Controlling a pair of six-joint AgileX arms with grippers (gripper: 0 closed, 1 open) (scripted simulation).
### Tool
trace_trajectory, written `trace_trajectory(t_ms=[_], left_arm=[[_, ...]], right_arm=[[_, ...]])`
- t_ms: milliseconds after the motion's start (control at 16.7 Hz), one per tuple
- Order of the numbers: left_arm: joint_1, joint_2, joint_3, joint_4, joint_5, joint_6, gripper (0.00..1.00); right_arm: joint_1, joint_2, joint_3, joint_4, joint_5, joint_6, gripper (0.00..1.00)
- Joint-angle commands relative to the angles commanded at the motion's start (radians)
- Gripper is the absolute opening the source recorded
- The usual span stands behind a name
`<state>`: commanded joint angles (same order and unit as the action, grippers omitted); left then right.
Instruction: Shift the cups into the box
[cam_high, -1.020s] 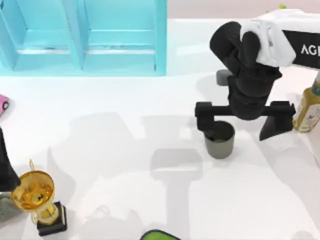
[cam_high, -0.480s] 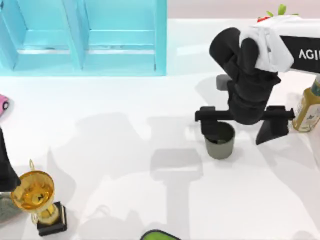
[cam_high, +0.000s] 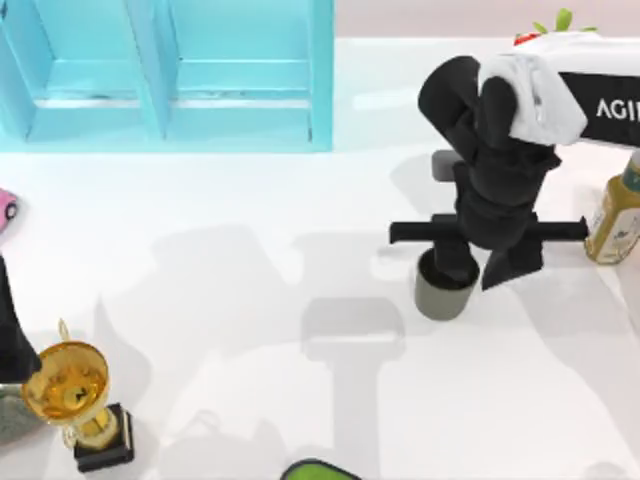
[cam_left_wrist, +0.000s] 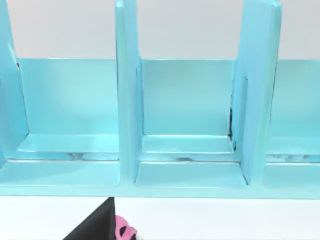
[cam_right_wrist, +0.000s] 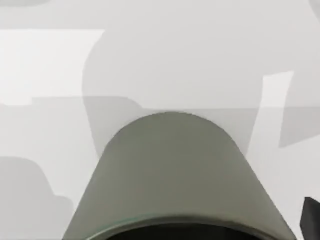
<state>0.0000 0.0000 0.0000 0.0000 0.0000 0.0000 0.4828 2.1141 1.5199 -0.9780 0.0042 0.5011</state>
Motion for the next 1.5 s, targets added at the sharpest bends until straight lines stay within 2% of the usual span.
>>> trace_trajectory(t_ms=[60,120,660,1140,1500], left_arm=[[0.0,0.0,0.0,0.0,0.0,0.0,1.0],[0.0,0.0,0.0,0.0,0.0,0.0,1.0],[0.0,0.0,0.0,0.0,0.0,0.0,1.0],[0.0,0.0,0.0,0.0,0.0,0.0,1.0],[0.0,0.0,0.0,0.0,0.0,0.0,1.0]], right_arm=[[0.0,0.0,0.0,0.0,0.0,0.0,0.02],[0.0,0.0,0.0,0.0,0.0,0.0,0.0],[-0.005,-0.003,0.002,-0.003,0.001,-0.002,0.0],[-0.228,-0.201,0.079,-0.284,-0.002,-0.228,0.0],[-0.247,-0.218,0.084,-0.306,0.001,-0.25,0.0]])
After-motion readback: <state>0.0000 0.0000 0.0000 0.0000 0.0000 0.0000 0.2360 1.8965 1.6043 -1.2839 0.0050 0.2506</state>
